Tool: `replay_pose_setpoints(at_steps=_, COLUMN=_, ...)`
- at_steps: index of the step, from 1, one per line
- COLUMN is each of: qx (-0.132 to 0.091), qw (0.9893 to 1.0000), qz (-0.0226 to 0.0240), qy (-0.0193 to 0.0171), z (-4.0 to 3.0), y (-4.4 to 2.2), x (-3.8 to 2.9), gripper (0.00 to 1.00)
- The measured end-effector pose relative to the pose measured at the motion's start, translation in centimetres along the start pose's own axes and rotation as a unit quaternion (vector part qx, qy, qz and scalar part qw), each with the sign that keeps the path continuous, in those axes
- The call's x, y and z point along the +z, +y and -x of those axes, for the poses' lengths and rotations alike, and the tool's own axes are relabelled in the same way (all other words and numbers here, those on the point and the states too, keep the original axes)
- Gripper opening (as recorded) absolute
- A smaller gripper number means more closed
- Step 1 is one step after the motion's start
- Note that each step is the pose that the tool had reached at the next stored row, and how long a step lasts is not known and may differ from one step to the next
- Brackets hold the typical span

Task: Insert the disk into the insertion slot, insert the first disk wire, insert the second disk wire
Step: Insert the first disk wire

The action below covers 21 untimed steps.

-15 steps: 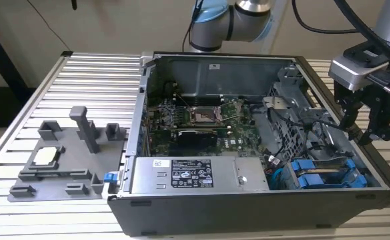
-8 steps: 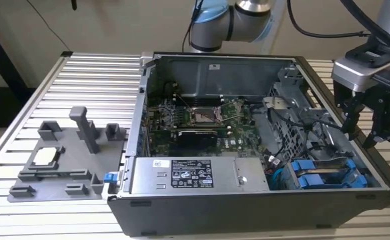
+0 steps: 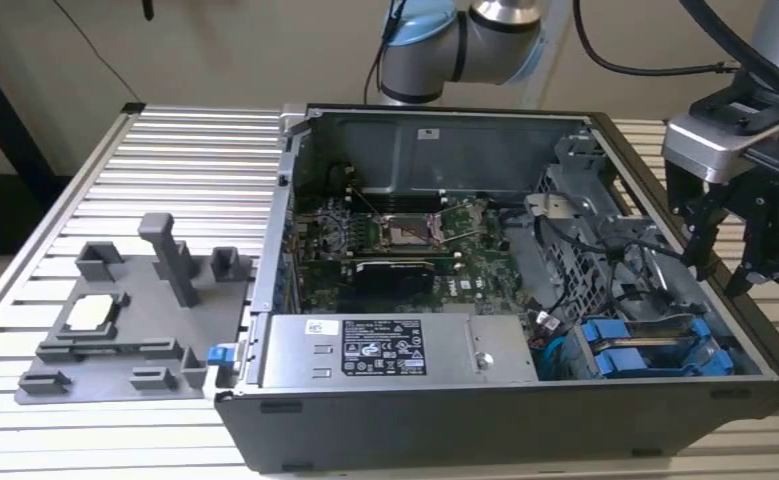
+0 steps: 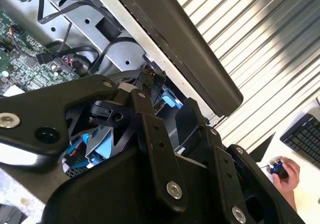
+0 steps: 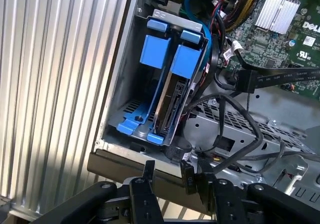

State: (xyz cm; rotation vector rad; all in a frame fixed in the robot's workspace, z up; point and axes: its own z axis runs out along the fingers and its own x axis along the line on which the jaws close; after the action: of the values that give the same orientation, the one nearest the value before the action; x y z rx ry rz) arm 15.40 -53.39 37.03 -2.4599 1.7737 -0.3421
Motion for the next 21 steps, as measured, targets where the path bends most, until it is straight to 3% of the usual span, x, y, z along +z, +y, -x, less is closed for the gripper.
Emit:
replay_pose_setpoints(at_steps=4, qx=0.000, qw=1.0000, qz=0.0002, qy=0.0006, z=0.08, y=-0.03, x=0.00, gripper=0.45)
replay_pose_setpoints(at_steps=6, qx=0.000, qw=1.0000, qz=0.0006, qy=0.0012, z=0.10, y=-0.03, x=-0.01, gripper=0.32)
replay_pose_setpoints(at_steps=7, qx=0.000, qw=1.0000, qz=0.0009, qy=0.0014, z=0.10, y=-0.03, x=-0.01, gripper=0.32)
replay_pose_setpoints(at_steps=9, qx=0.000, qw=1.0000, qz=0.0013, qy=0.0016, z=0.10, y=-0.05, x=-0.01, gripper=0.20)
replay_pose_setpoints(at_steps=21, qx=0.000, qw=1.0000, qz=0.0015, qy=0.0015, z=0.10, y=-0.06, x=0.00, gripper=0.19)
